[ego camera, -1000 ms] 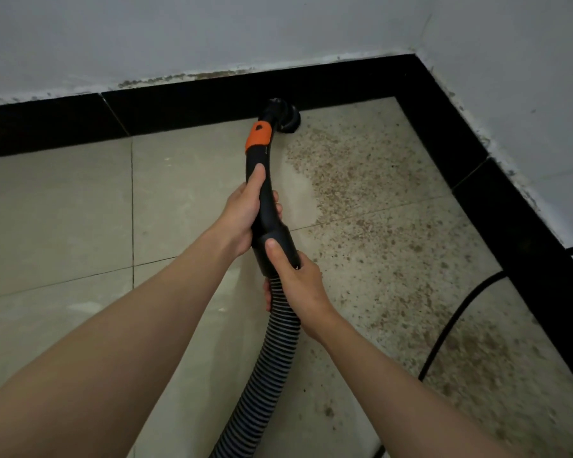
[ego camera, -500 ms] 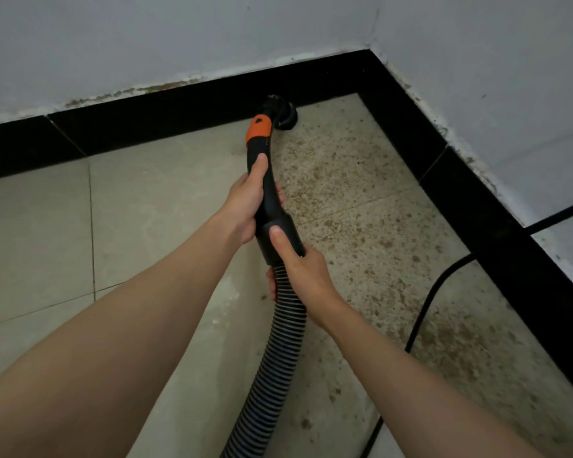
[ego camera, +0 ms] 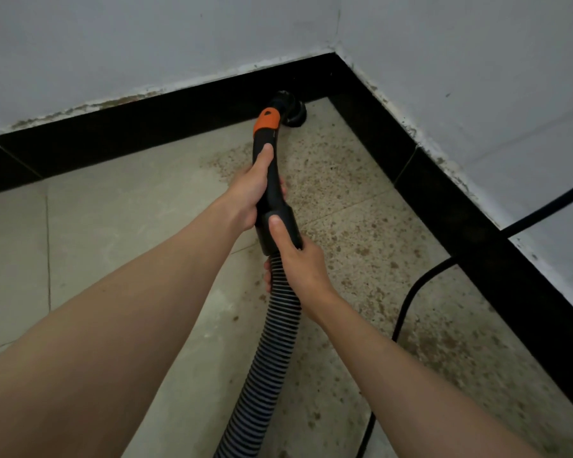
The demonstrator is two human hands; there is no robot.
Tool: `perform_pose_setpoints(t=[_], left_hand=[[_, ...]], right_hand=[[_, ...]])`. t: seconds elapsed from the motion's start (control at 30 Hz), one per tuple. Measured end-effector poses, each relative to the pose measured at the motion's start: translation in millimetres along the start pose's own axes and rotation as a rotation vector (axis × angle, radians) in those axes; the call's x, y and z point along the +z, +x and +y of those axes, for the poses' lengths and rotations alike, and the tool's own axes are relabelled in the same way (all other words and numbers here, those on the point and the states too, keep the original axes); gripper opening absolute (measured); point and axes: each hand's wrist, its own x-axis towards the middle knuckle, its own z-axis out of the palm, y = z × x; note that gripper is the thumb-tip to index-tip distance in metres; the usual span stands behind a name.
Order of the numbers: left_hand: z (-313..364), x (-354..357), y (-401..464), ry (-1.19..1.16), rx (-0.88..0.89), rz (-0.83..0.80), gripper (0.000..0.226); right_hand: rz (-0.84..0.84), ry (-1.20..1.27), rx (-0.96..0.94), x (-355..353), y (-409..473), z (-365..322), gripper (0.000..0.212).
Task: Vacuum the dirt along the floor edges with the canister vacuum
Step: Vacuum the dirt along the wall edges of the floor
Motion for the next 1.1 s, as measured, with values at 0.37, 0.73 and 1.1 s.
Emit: perform_pose_setpoints(t=[0.37,0.73,1.1], left_hand=[[15.6,31.7,25.8,0.065,0.009,-0.047,0.042],[21.2,48.8,30.4,0.057,0.054,-0.038,0.04],[20.5,34.9,30.9,0.08,-0.04,-0.113,0.041]], right_hand=[[0.0,0.114,0.013,-16.1,18.6,-15.3,0.052],[0.053,0.119,-0.029,-23.5,25.0,-18.6,0.054],[0.082,0.073,-0.011,-11.0,10.3,-21.4,0.049]])
